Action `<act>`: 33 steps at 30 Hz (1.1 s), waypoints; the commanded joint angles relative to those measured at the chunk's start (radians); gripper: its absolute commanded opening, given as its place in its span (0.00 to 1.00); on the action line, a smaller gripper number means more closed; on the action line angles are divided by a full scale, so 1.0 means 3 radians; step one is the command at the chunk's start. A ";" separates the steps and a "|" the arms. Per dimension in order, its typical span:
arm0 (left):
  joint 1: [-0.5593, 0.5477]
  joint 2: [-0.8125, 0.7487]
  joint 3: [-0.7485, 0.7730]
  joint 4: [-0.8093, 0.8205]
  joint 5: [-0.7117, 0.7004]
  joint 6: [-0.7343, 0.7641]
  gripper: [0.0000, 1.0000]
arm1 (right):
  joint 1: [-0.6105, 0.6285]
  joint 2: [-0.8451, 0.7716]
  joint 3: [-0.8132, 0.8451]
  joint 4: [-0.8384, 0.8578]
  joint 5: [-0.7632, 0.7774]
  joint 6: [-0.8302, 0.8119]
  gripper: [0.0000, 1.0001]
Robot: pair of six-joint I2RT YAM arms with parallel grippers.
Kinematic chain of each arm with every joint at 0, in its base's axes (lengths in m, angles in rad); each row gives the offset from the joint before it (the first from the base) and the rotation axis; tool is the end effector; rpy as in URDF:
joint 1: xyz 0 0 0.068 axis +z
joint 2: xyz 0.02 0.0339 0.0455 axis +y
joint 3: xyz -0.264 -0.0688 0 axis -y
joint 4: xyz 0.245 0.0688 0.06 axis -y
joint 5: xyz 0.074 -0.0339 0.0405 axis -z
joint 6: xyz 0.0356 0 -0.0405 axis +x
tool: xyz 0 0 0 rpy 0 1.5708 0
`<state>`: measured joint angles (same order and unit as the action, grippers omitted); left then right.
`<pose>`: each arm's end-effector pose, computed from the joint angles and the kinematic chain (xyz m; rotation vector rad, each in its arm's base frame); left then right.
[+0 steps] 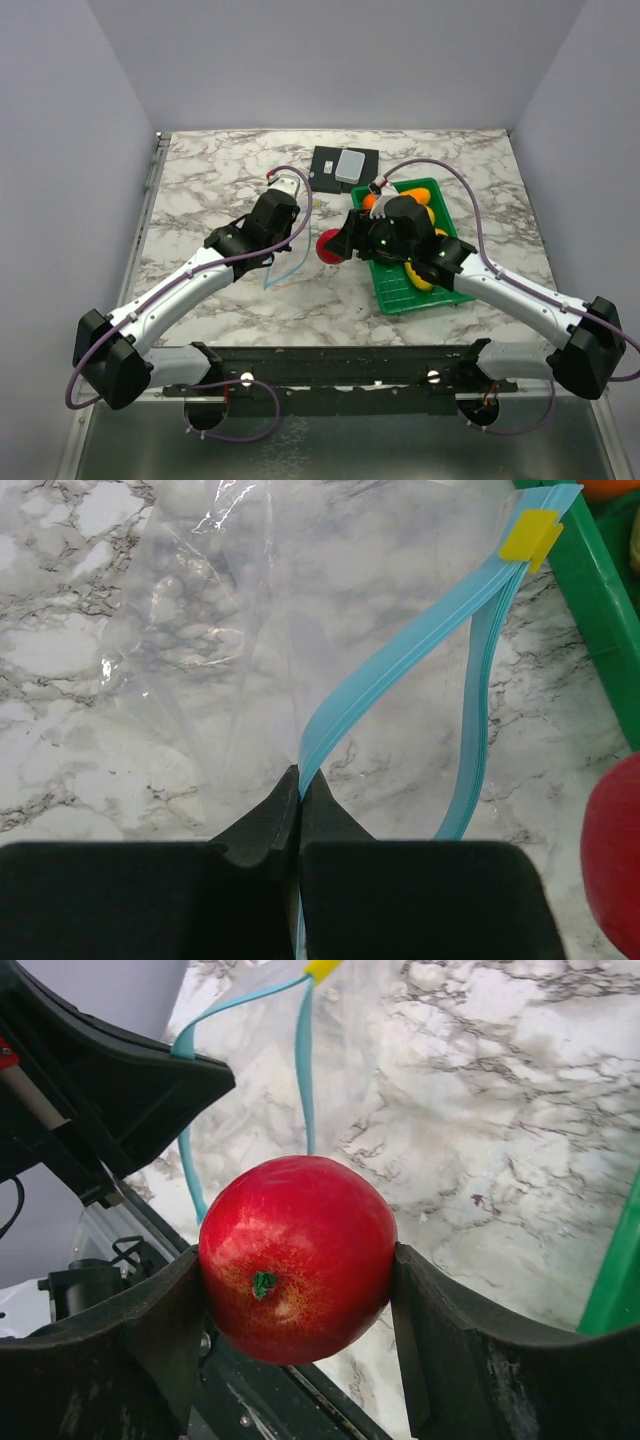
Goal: Place the food in the zip-top bag and seal the zipper
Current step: Place the fake fruit in the zipper food storage bag.
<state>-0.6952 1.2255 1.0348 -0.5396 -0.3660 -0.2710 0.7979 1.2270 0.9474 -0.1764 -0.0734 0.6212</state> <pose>0.2097 -0.1583 0.3029 0.2901 2.2262 -0.0978 0.1946 0.2033 0.3039 -0.2404 2.1520 0.9394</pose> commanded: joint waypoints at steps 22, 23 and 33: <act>0.0066 -0.0141 -0.0049 0.0116 0.0252 -0.0017 0.00 | 0.0315 0.0924 0.0567 0.0602 0.0017 0.0187 0.20; 0.0070 -0.0148 -0.0049 0.0120 0.0259 -0.0019 0.00 | 0.0320 0.0954 0.0578 0.0596 0.0046 0.0185 0.20; 0.0073 -0.0325 -0.0103 0.0269 0.0471 0.0006 0.00 | 0.0383 0.1181 0.0742 0.0267 0.0541 0.0180 0.21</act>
<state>-0.6758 1.1690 1.0222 -0.5076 -0.2844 -0.2718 0.8986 1.5578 1.1130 -0.0460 -0.0216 0.6731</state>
